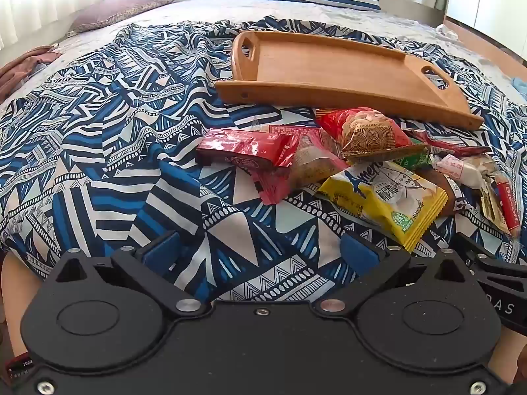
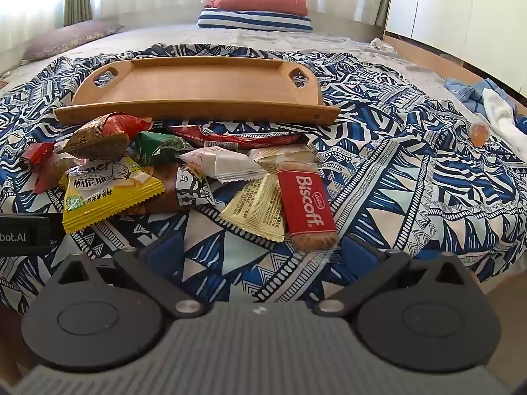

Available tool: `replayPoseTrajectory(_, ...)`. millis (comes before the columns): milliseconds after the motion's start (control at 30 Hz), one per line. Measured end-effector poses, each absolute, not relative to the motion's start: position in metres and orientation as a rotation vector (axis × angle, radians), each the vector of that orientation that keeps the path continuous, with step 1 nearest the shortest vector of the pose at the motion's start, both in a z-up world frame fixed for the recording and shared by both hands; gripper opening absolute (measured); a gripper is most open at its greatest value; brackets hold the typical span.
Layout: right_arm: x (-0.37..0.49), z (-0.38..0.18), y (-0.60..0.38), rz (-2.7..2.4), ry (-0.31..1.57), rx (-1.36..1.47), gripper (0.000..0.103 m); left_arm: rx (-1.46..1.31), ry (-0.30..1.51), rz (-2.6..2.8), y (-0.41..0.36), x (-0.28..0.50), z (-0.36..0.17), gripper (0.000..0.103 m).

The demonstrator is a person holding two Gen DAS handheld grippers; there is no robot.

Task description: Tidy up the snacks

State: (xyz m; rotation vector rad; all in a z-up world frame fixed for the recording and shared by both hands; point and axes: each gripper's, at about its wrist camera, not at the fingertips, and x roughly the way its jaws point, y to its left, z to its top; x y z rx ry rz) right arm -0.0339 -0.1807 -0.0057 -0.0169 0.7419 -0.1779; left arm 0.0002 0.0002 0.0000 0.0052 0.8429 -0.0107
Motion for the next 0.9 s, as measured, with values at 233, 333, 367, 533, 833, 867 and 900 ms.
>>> replayPoseTrajectory(233,-0.0344,-0.006,-0.1807,-0.178,0.735,-0.016,0.103,0.011,0.841,-0.008,0.0001,0.0005,-0.0005,0.103)
replayPoseTrajectory(333,-0.0345,-0.006,-0.1806,-0.178,0.735,-0.016,0.103,0.011,0.838,-0.008,0.0005,0.0004,-0.0008,0.103)
replayPoseTrajectory(367,-0.0345,-0.006,-0.1807,-0.179,0.735,-0.016,0.103,0.011,0.837,-0.008,0.0005,0.0,-0.0004,0.103)
replayPoseTrajectory(533,-0.0349,-0.0061,-0.1807,-0.179,0.733,-0.017,0.103,0.01,0.844,-0.008,0.0,0.0004,-0.0001,0.103)
replayPoseTrajectory(833,-0.035,-0.0062,-0.1808,-0.179,0.732,-0.018,0.103,0.011,0.843,-0.008,0.0,0.0003,0.0,0.103)
replayPoseTrajectory(867,-0.035,-0.0061,-0.1808,-0.179,0.732,-0.018,0.103,0.011,0.843,-0.008,0.0,0.0003,-0.0001,0.103)
replayPoseTrajectory(900,-0.035,-0.0061,-0.1808,-0.179,0.732,-0.018,0.103,0.011,0.843,-0.008,0.0,0.0003,-0.0001,0.103)
